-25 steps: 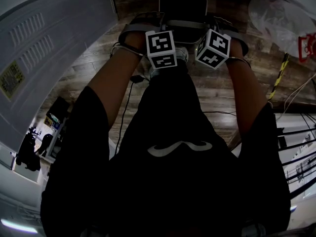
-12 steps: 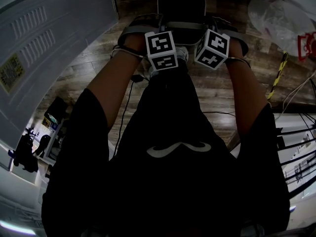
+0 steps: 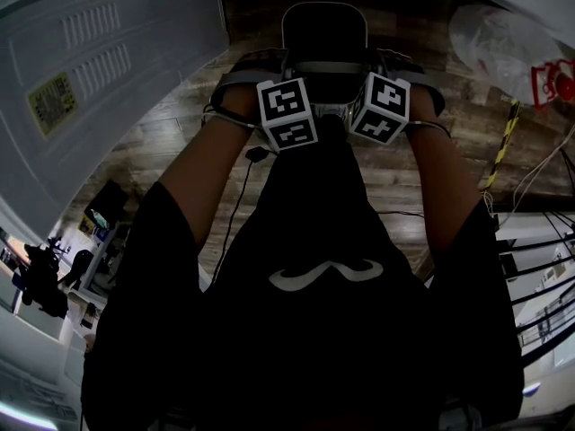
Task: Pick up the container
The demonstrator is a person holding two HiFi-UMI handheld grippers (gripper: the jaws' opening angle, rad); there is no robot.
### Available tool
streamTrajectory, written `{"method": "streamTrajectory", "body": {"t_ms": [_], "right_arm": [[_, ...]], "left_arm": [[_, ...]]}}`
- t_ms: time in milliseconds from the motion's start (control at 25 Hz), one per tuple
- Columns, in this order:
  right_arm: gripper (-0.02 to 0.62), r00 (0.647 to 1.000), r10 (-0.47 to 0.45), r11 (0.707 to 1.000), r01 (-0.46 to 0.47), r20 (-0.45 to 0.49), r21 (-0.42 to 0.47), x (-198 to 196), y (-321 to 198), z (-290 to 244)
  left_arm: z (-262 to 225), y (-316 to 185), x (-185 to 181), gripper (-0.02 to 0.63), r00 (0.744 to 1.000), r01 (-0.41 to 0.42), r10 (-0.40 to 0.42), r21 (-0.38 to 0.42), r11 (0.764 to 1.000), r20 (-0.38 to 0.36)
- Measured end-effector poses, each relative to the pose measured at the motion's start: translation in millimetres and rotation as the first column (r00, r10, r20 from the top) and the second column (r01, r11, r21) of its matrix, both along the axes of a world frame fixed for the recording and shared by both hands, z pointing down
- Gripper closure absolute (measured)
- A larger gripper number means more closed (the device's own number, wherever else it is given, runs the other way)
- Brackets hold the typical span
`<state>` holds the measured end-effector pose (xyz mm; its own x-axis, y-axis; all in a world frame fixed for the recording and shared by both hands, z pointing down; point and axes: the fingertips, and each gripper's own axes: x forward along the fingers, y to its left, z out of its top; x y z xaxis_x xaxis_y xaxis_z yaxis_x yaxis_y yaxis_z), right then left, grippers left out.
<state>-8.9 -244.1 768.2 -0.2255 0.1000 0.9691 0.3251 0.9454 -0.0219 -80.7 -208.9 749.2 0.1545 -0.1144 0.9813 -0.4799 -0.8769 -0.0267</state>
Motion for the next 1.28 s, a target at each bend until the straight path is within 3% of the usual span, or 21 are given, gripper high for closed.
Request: {"method": "streamTrajectory", "body": {"t_ms": [520, 1280], "right_arm": [[0.514, 0.999, -0.025, 1.000, 0.025, 0.031, -0.001, -34.2, 44.4, -119.0], [0.515, 0.997, -0.043, 0.999, 0.041, 0.062, 0.026, -43.4, 106.4, -344.0]], "left_arm": [[-116.1, 41.4, -34.2, 0.509, 1.000, -0.001, 0.001, 0.017, 1.000, 0.010], [-334.7, 102.7, -43.7, 0.511, 0.999, -0.052, 0.054, 0.147, 0.988, -0.010]]}}
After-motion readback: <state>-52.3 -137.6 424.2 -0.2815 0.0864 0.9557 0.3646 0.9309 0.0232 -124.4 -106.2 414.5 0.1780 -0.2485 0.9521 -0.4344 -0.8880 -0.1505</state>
